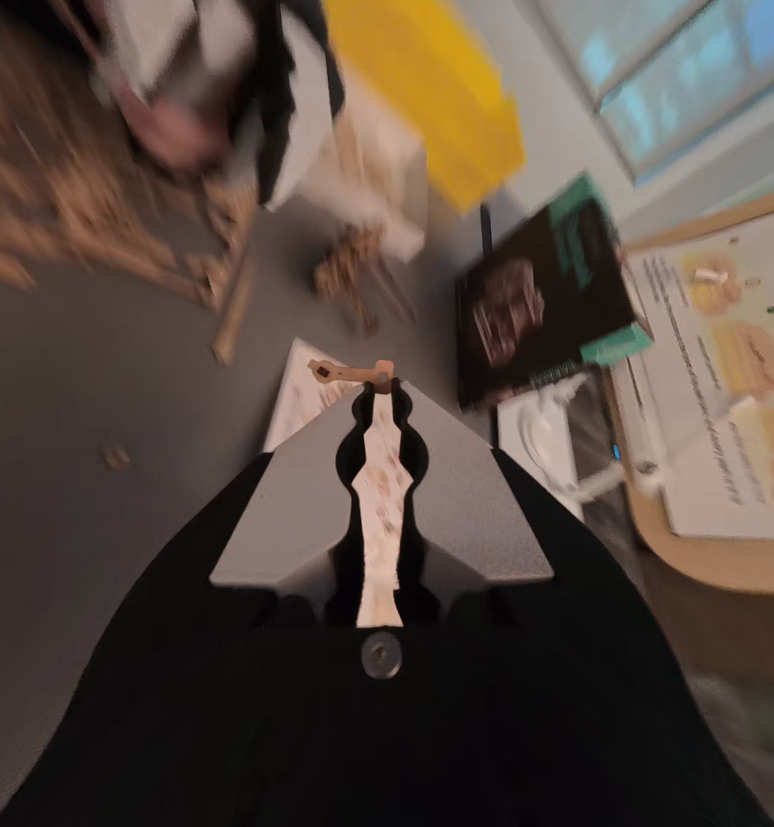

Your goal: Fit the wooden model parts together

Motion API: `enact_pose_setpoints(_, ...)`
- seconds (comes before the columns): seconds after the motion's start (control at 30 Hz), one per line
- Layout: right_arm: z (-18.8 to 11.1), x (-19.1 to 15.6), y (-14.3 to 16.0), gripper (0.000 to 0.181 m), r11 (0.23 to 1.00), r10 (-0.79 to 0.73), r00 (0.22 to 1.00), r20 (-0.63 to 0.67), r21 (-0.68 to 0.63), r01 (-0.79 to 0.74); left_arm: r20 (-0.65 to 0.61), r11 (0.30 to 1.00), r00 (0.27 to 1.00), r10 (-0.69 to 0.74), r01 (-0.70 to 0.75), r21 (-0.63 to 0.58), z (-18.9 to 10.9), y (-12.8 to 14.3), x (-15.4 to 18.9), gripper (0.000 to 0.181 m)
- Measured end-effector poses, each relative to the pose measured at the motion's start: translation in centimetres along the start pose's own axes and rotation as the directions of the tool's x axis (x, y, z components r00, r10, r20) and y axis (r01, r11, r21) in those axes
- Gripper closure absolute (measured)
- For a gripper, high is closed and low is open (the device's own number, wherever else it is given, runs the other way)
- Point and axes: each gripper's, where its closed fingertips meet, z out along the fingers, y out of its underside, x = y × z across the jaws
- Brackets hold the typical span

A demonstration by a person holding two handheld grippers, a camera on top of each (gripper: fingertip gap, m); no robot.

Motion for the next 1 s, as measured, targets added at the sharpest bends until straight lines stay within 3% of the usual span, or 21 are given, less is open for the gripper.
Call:
enact_pose_setpoints(0.2, 0.1, 0.2, 4.0, 0.175, 0.973, -0.127, 0.992, -0.011, -0.198, 0.122, 0.071, 0.975, 0.997, 0.041, -0.024, -0.220, 0.9, 4.1, -1.4, 0.155)
enact_pose_setpoints(0.3, 0.3, 0.2, 4.4, 0.175, 0.973, -0.147, 0.989, -0.020, -0.181, 0.141, 0.083, 0.950, 0.990, 0.115, -0.085, -0.299, 1.1, 5.5, -1.6, 0.156)
enact_pose_setpoints(0.6, 1.0, 1.9, 4.8, 0.175, 0.937, -0.294, 0.947, -0.133, -0.238, 0.257, 0.025, 0.909, 0.984, 0.174, -0.150, -0.389, 1.8, 7.7, -0.3, 0.158)
enact_pose_setpoints(1.0, 1.8, 1.2, 5.1, 0.175, 0.932, -0.290, 0.952, -0.095, -0.254, 0.259, 0.042, 0.914, 0.987, 0.156, -0.128, -0.385, 1.6, 7.5, -0.9, 0.161)
